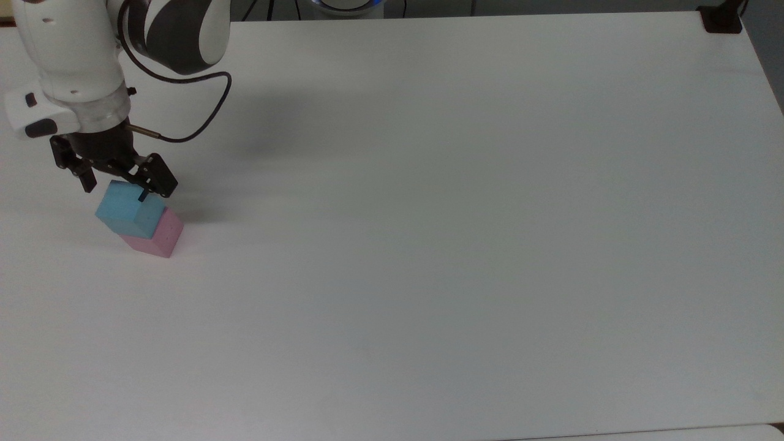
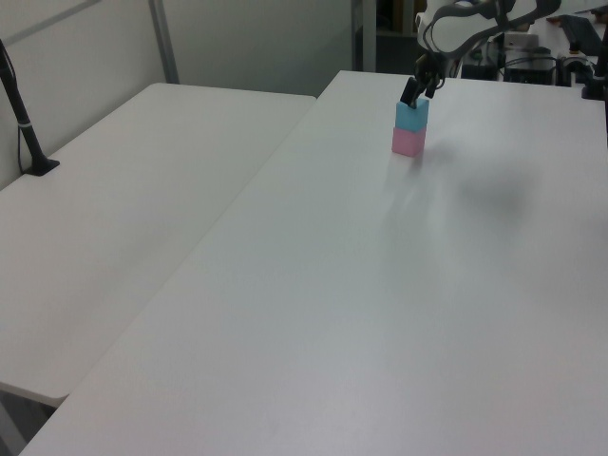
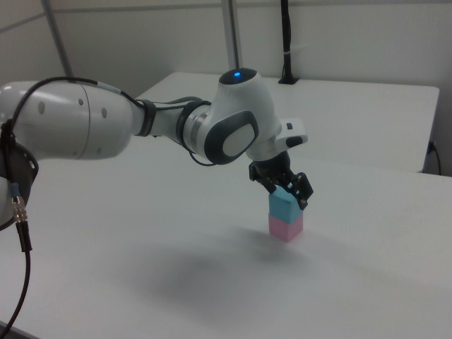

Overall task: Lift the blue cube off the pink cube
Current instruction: 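Lower the open gripper around the blue cube and close it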

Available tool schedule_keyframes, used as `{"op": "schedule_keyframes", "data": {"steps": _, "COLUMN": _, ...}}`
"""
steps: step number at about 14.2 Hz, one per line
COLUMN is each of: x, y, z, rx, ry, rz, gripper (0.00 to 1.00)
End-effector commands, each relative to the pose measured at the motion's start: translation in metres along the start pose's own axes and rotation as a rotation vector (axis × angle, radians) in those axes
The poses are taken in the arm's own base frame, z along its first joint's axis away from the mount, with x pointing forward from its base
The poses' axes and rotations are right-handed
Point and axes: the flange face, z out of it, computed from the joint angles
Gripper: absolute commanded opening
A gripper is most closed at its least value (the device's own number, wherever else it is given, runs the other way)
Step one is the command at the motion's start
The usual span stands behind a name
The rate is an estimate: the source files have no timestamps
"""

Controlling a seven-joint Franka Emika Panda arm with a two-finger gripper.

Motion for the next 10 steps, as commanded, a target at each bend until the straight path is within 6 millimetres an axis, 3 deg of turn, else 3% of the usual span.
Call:
{"op": "schedule_keyframes", "data": {"steps": 1, "x": 0.006, "y": -0.006, "z": 0.012, "rx": 0.002, "ry": 0.033, "rz": 0.003, "gripper": 1.00}}
{"op": "schedule_keyframes", "data": {"steps": 5, "x": 0.006, "y": -0.008, "z": 0.014, "rx": 0.005, "ry": 0.035, "rz": 0.004, "gripper": 1.00}}
{"op": "schedule_keyframes", "data": {"steps": 10, "x": 0.009, "y": -0.024, "z": 0.011, "rx": 0.025, "ry": 0.041, "rz": -0.003, "gripper": 1.00}}
